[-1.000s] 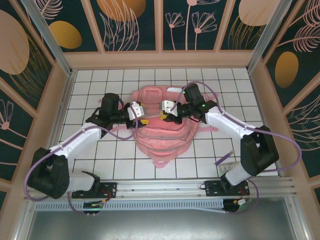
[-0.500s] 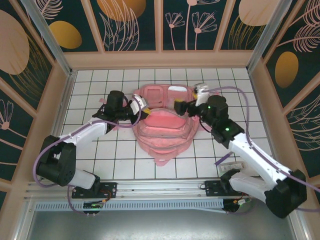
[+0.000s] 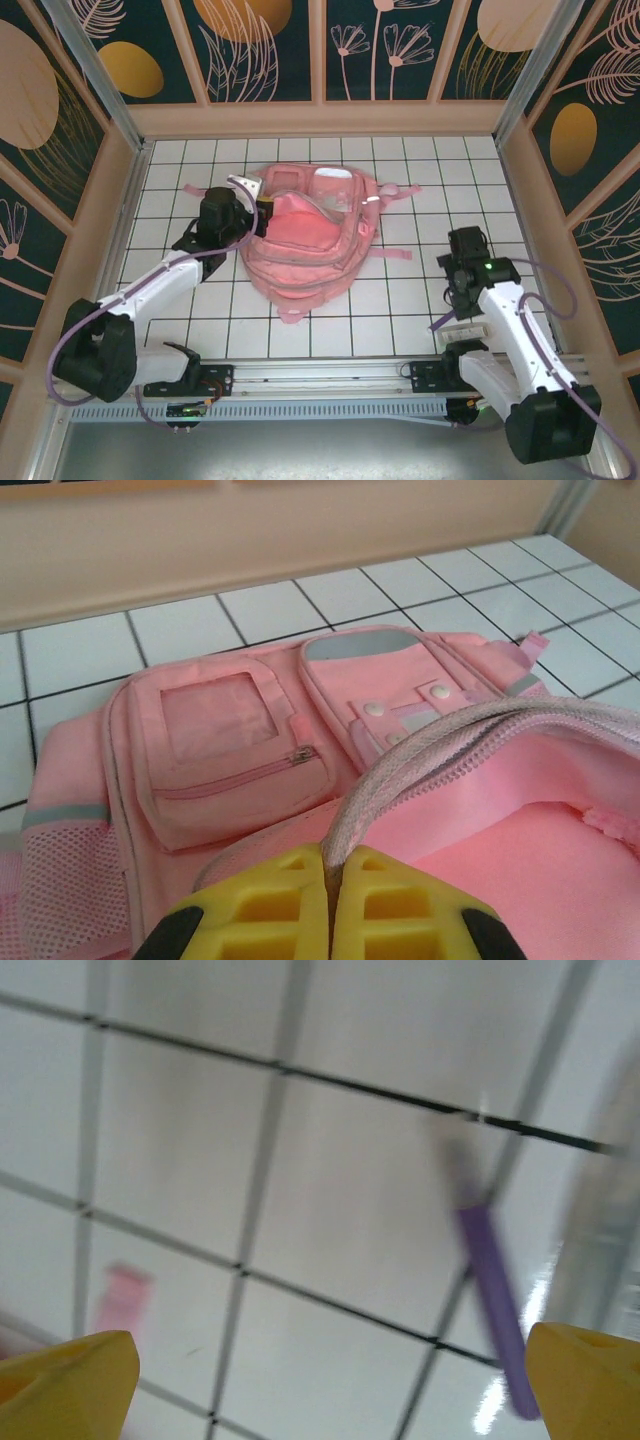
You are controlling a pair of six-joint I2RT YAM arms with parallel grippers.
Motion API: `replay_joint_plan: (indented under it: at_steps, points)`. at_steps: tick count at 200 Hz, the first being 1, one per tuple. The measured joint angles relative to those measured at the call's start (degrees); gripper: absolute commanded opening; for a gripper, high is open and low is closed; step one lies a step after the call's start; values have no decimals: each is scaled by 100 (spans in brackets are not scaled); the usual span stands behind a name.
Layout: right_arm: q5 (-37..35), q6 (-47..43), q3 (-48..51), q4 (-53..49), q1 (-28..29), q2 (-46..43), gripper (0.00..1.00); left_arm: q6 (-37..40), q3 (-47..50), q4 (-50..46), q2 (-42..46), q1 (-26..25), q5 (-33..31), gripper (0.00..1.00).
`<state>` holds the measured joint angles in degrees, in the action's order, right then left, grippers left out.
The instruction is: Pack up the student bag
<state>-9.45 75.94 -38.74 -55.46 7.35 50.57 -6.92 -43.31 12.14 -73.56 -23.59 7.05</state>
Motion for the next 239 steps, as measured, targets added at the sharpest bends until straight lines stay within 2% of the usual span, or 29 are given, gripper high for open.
replay_joint_plan:
  at_steps: [17, 29, 42, 68, 104, 127, 142, 154, 169, 183, 206, 227, 239]
  points:
    - [249, -142, 354, -37, -391, -133, 83, -197, 116, -55, 199, -2, -116, 0]
    - [428, -420, 555, 46, -560, -76, 67, -310, 186, -76, 284, -46, -133, 0]
    - [564, -767, 651, 256, -632, 129, 59, -400, 210, -90, 302, -129, -105, 0]
    - [632, -1410, 575, 634, -651, 774, 59, -485, 210, -79, 240, -374, 195, 0]
    - [651, -1915, 625, 1047, -654, 1266, 60, -673, 216, 262, 52, -461, 986, 0]
    - [898, -2135, 769, 1493, -654, 1401, 47, -741, 203, 507, -186, -505, 1436, 0]
    - [1078, -2297, 807, 1823, -651, 1635, 34, -798, 197, 656, -348, -525, 1674, 0]
    - [1102, -2332, 807, 1878, -640, 1858, 29, -833, 197, 778, -442, -535, 1829, 0]
    - [1091, -2439, 743, 1799, -634, 1961, 32, -850, 186, 844, -522, -538, 1978, 0]
    - [1106, -2459, 664, 1764, -625, 2072, 46, -863, 111, 839, -603, -538, 2079, 0]
    - [1150, -2540, 442, 1674, -605, 2286, 49, -863, -55, 780, -697, -538, 2153, 0]
    - [1097, -2632, 90, 1346, -605, 2402, 64, -874, -92, 772, -739, -538, 2225, 0]
    - [1012, -2599, -238, 1038, -610, 2400, 66, -887, -116, 772, -791, -538, 2282, 0]
